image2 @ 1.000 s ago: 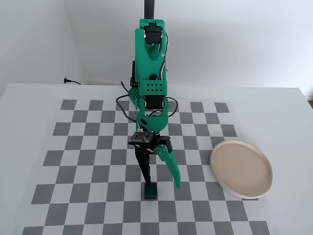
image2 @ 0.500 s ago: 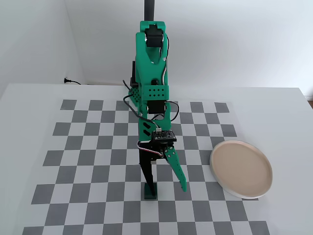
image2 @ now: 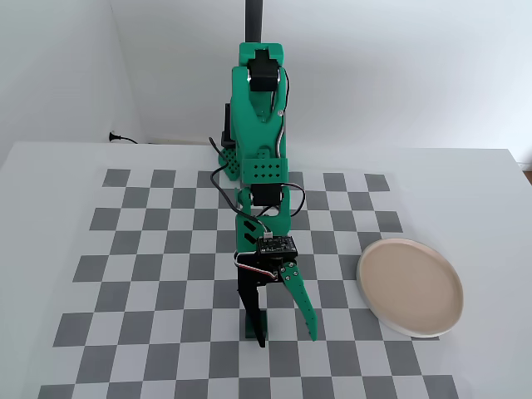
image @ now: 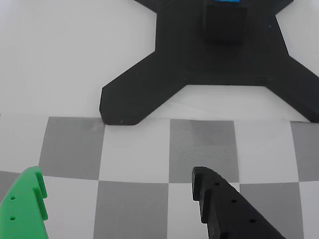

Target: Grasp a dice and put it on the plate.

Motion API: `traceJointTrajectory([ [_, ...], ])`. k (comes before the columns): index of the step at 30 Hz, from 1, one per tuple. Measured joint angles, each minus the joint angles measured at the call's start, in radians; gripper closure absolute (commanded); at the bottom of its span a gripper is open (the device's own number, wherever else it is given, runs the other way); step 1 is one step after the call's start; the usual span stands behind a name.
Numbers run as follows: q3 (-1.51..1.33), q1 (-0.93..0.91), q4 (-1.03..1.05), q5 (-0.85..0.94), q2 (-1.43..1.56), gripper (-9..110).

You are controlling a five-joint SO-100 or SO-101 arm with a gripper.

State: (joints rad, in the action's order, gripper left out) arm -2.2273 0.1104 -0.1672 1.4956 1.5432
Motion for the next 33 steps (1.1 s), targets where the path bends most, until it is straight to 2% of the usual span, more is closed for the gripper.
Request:
traceJointTrajectory([
  [21,0.0,0.005,0.046,0.0,0.003,75],
  [33,0.0,0.077,0.106,-0.006,0.098,75],
])
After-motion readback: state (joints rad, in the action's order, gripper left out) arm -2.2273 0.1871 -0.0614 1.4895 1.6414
